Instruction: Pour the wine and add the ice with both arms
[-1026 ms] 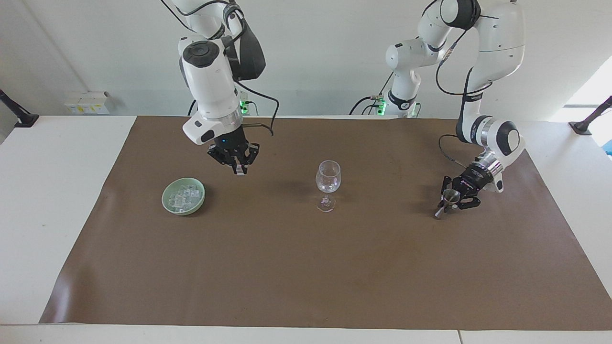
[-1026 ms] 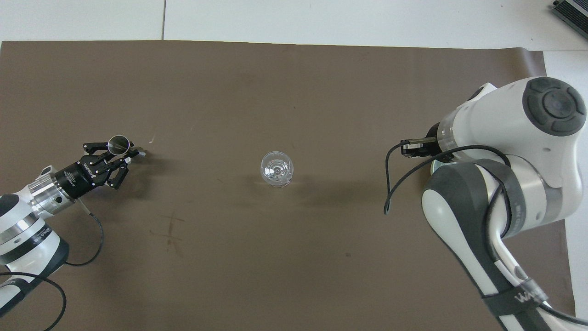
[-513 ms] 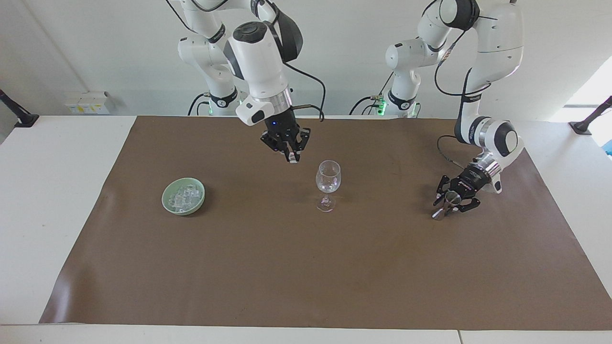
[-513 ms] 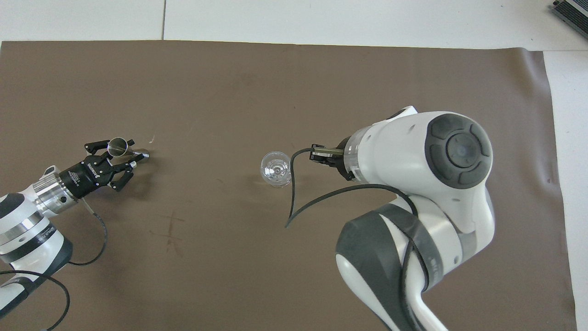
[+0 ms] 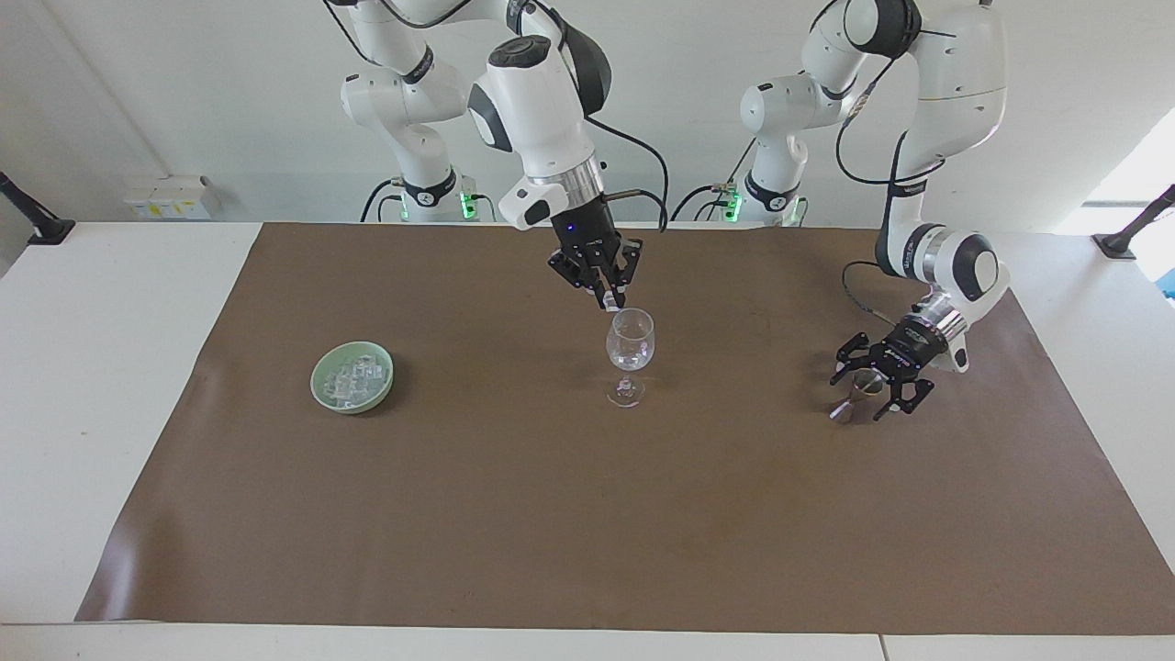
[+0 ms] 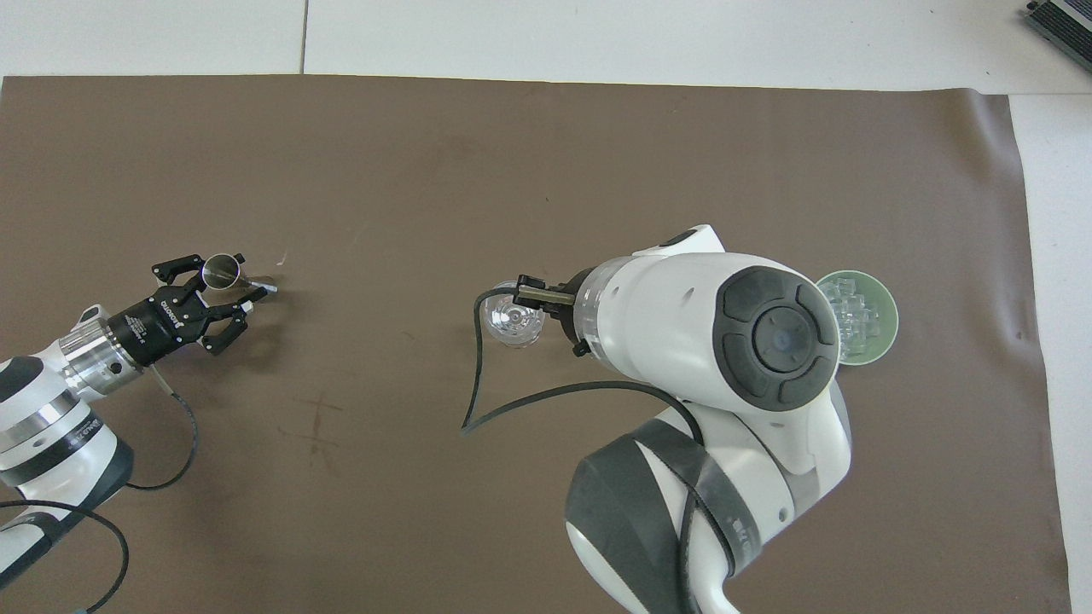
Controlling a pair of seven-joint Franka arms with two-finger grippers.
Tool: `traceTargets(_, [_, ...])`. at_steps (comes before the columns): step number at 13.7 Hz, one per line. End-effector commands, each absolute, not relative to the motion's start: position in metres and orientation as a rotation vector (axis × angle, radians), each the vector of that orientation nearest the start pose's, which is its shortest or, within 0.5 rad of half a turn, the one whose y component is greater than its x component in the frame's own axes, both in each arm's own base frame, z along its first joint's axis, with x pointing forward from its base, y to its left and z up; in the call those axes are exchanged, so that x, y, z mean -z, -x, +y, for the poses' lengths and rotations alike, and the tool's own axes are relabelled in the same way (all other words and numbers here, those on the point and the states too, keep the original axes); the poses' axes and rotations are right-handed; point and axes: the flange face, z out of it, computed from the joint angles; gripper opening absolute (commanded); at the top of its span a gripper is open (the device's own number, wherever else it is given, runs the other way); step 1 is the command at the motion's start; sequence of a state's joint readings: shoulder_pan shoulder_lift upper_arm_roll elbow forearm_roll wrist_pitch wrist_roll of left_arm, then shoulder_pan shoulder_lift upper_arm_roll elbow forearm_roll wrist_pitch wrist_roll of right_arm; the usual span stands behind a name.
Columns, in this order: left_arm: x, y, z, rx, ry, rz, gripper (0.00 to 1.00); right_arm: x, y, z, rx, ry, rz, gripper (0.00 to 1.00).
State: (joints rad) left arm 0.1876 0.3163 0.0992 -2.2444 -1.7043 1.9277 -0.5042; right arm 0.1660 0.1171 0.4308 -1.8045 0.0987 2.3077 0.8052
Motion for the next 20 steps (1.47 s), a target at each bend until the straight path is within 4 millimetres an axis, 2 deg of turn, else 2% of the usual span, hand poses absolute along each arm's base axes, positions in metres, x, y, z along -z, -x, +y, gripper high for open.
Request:
traceTargets(1, [-0.236, -0.53, 0.087, 0.588, -0.997, 1.603, 1.0, -0.522, -0.525, 0.355, 0.299, 2.717, 0.396, 0.0])
traceTargets(3, [-0.238, -0.531, 0.088, 0.588, -1.042, 1.596, 1.0, -0.506, -0.526, 0.359, 0.276, 2.738, 0.382, 0.0])
traceTargets(10, [-0.253, -0.543, 0.102, 0.556, -1.318, 1.573, 1.0, -0.502, -0.53, 0.361, 0.306, 2.713, 0.381, 0.0])
traceTargets(13, [-0.258, -0.545, 0.116, 0.511, -1.44, 1.557, 1.0, -0.484, -0.526, 0.379, 0.288, 2.711, 0.369, 0.0])
traceTargets(16, [-0.258, -0.544, 0.122, 0.478, -1.545, 1.514, 1.0, -0.488, -0.532, 0.375, 0.304, 2.708, 0.374, 0.0])
traceTargets(20, [-0.272, -0.553, 0.134, 0.425, -1.791, 1.442, 1.0, -0.488, -0.533, 0.374, 0.31, 2.721, 0.37, 0.0])
